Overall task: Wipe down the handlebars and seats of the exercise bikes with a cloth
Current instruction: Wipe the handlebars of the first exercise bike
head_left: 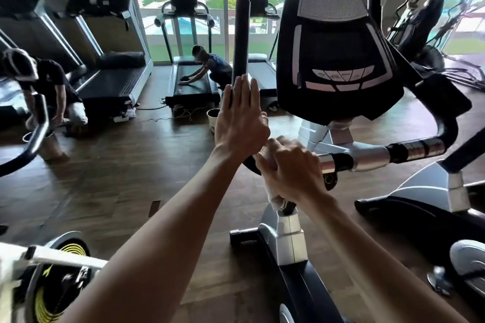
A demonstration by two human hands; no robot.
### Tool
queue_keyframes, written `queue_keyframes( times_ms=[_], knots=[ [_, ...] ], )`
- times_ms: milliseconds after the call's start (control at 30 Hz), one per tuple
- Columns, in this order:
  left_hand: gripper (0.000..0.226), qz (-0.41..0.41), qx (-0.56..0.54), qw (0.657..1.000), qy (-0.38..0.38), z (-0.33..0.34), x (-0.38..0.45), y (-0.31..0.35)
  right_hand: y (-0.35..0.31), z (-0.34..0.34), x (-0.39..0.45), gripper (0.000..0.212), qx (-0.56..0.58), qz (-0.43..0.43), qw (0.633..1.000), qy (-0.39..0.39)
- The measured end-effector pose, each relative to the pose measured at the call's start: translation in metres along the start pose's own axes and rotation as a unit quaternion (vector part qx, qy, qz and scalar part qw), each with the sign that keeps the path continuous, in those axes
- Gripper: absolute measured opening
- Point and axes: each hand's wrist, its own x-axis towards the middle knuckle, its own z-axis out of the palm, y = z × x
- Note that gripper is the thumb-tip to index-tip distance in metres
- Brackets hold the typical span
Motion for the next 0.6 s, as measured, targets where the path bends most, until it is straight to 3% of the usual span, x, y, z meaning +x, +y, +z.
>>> queue_keyframes(
  times_ms=[167,267,333,500,600],
  knots=[
    [0.077,-0.002,-0.001,1.000,-0.025,-0.002,0.003,-0.001,0.003,0.007,-0.025,0.036,0.043,-0.062,0.996,0.048],
    [0.077,0.005,0.003,0.999,-0.048,-0.005,0.005,-0.003,-0.007,-0.005,0.004,0.041,0.019,0.006,0.999,-0.041],
    [0.076,0.023,-0.002,0.998,-0.063,-0.007,0.002,-0.005,-0.009,-0.008,0.009,0.051,0.025,0.007,0.998,-0.065],
    [0.074,0.068,-0.025,0.995,-0.074,-0.011,-0.008,-0.011,0.001,0.003,-0.021,0.065,0.021,-0.057,0.998,0.000],
    [0.074,0.081,-0.049,0.992,-0.081,-0.010,-0.019,-0.012,0.006,0.005,-0.022,0.057,0.046,-0.077,0.995,0.042]
  ],
)
